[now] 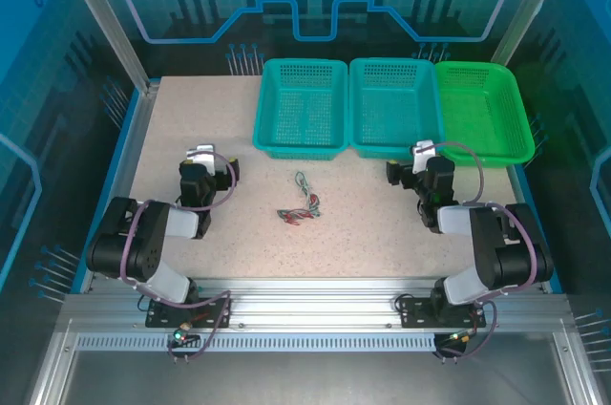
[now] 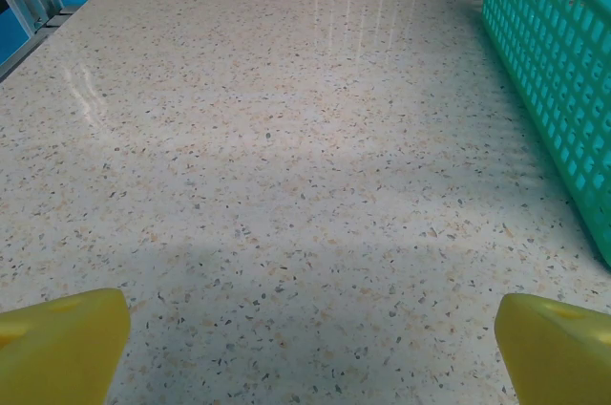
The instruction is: Untangle the cables
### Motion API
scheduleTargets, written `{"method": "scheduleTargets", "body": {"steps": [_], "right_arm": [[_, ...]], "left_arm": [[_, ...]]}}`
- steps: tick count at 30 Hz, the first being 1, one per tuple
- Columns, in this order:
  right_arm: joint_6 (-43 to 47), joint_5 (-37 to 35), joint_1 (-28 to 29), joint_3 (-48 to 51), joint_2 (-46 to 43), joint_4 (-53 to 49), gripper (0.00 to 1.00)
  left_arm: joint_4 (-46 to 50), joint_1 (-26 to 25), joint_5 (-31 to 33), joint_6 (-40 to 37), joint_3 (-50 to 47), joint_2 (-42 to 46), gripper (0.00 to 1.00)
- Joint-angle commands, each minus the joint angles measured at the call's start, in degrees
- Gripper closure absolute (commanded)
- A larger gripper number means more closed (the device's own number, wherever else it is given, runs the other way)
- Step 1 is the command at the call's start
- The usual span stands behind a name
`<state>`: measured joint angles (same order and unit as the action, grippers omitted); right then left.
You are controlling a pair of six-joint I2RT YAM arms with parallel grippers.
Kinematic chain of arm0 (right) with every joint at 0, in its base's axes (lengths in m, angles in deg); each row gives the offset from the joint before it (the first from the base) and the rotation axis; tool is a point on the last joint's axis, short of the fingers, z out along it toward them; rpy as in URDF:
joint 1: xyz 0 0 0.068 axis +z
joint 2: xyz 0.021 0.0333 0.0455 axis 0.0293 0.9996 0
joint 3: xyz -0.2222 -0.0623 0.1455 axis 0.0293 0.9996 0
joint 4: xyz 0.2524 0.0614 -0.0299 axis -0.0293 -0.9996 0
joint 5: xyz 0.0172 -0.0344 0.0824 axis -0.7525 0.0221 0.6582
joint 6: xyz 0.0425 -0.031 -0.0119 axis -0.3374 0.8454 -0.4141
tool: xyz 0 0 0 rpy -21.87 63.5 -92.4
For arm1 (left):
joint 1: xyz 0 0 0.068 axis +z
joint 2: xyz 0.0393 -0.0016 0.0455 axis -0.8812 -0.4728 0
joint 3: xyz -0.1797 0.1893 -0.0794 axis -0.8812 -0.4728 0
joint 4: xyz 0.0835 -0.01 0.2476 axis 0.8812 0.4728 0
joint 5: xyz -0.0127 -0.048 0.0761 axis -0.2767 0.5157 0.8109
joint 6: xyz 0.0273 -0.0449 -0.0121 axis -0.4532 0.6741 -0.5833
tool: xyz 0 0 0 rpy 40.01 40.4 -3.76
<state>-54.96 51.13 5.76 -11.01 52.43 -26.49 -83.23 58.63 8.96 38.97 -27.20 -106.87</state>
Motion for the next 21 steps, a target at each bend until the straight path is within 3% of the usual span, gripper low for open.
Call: {"method": "scheduleTargets", "body": {"steps": [1, 16, 21], "right_arm": [[1.01, 0.68, -0.38, -0.82, 0.36, 0.5, 0.0], [0.84, 1.57, -0.73, -0.85, 0.27, 0.27, 0.0], [-1.61, -2.14, -1.26, -3.38, -6.42, -9.71, 0.0]], "left_arm": [[-0.38, 0.35, -1.2, 1.07, 0.73, 0.39, 0.01], [-0.04, 0.57, -1.47, 1.32, 0.96, 0.5, 0.01], [1.15, 0.64, 0.99, 1.98, 0.54, 2.63, 0.01]]}}
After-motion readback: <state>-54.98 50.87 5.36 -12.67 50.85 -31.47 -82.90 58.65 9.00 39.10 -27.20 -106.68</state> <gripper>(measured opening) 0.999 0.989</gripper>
